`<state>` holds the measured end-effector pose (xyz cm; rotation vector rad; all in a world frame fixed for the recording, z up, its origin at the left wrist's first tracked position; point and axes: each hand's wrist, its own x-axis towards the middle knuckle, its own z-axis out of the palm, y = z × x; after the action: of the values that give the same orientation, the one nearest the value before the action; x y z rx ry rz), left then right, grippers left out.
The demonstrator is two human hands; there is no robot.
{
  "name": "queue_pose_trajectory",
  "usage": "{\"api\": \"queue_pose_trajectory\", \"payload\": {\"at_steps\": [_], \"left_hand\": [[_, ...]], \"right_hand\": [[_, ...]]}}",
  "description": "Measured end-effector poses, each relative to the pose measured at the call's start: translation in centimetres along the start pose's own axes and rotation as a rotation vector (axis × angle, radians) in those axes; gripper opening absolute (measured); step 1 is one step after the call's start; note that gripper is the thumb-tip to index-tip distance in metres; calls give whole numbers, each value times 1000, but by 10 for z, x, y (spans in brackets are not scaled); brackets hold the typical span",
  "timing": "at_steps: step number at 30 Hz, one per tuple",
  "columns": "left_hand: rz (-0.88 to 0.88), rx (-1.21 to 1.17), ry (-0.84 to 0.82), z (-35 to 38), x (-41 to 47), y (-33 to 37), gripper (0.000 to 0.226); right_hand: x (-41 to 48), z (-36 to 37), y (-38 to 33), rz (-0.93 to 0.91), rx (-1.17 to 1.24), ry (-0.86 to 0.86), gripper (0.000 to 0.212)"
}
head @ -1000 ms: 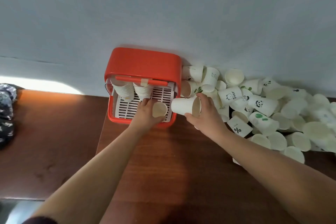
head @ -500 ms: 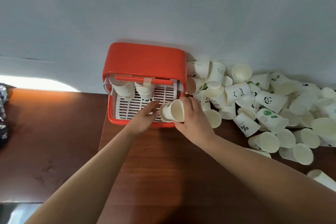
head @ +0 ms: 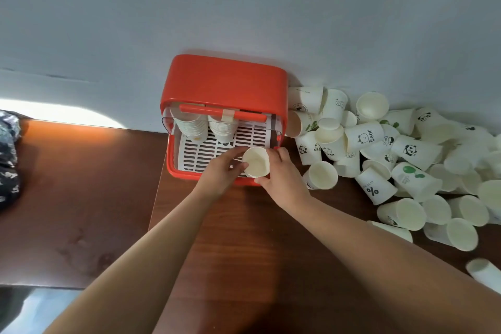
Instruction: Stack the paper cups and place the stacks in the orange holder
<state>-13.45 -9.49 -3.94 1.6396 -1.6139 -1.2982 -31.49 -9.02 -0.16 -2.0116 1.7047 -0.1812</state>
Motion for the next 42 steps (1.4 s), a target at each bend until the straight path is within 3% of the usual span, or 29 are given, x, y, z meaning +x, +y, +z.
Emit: {"api": "queue_pose_trajectory", "payload": {"at_steps": [5,8,10,13,16,19,22,28,38,42], "left_hand": [[10,73,156,10,-11,6,36],[55,72,305,22,-27,24,21],[122,36,304,36,-40,43,11],[153,-11,188,70,-44,76,13],[148,92,86,113,-25,100,37],[54,240,66,152,0,114,84],[19,389,45,178,16,121,100],[1,529,51,199,25,113,86],[2,438,156,197,6,114,69],[6,393,199,178,-9,113,68]], "right_hand": [[-5,-11,11,-2,61,-16,64],[-18,-43,36,-17,72,0,51],[-26,-67,67,1,77,81,45],[-30,-103,118,75,44,235,45],[-26,-130,158,126,-45,305,60],[-16,-144,187,109,-162,224,79],[-7,-147,206,64,-284,105,80],[7,-139,239,-93,-466,27,71],[21,-122,241,-359,-641,56,56],[25,-118,231,-327,-751,87,42]]}}
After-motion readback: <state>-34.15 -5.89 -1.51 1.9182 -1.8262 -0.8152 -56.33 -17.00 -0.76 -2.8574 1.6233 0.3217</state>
